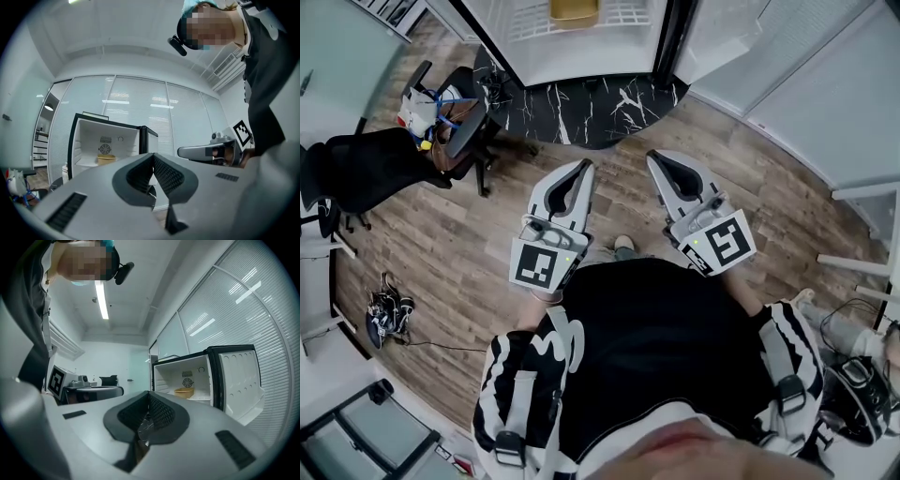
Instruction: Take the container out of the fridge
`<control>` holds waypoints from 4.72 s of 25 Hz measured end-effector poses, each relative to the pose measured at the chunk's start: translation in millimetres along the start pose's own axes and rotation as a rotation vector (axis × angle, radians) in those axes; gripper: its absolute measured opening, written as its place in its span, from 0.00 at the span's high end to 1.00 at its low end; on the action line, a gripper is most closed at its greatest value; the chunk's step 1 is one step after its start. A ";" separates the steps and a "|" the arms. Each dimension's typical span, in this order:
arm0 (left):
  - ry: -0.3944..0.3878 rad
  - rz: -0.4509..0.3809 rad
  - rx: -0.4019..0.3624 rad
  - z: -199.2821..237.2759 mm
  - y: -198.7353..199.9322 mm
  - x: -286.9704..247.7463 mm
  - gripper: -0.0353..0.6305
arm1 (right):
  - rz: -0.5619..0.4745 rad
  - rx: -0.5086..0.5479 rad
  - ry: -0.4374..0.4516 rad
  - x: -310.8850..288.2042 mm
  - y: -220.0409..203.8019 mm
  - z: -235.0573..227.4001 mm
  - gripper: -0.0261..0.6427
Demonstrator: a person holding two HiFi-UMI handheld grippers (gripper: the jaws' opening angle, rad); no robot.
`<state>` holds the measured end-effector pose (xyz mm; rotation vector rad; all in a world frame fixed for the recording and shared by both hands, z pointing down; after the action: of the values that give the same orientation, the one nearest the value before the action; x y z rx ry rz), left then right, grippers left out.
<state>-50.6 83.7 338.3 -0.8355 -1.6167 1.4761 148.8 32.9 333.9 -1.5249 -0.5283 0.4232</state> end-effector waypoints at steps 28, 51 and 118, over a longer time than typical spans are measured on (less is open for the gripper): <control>0.035 -0.005 0.007 53.9 -6.0 -26.7 0.93 | 0.014 -0.011 -0.022 -52.4 -6.3 -31.6 0.94; -0.014 -0.004 0.025 165.6 -13.2 -122.7 0.93 | 0.028 0.000 -0.085 -162.7 -3.2 -103.7 0.94; -0.028 0.185 0.064 288.8 -64.9 -233.2 0.52 | 0.261 0.085 -0.054 -303.7 -45.0 -209.5 0.59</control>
<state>-188.9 -265.4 369.5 -0.9527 -1.5377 1.6658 16.3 -312.8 365.9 -1.5077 -0.3492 0.6818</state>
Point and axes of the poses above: the fingertips, and each gripper's own axes: x backward along the fingers, z to its left, y out of its top, the point moved 9 cm from there along x, backward along the fingers
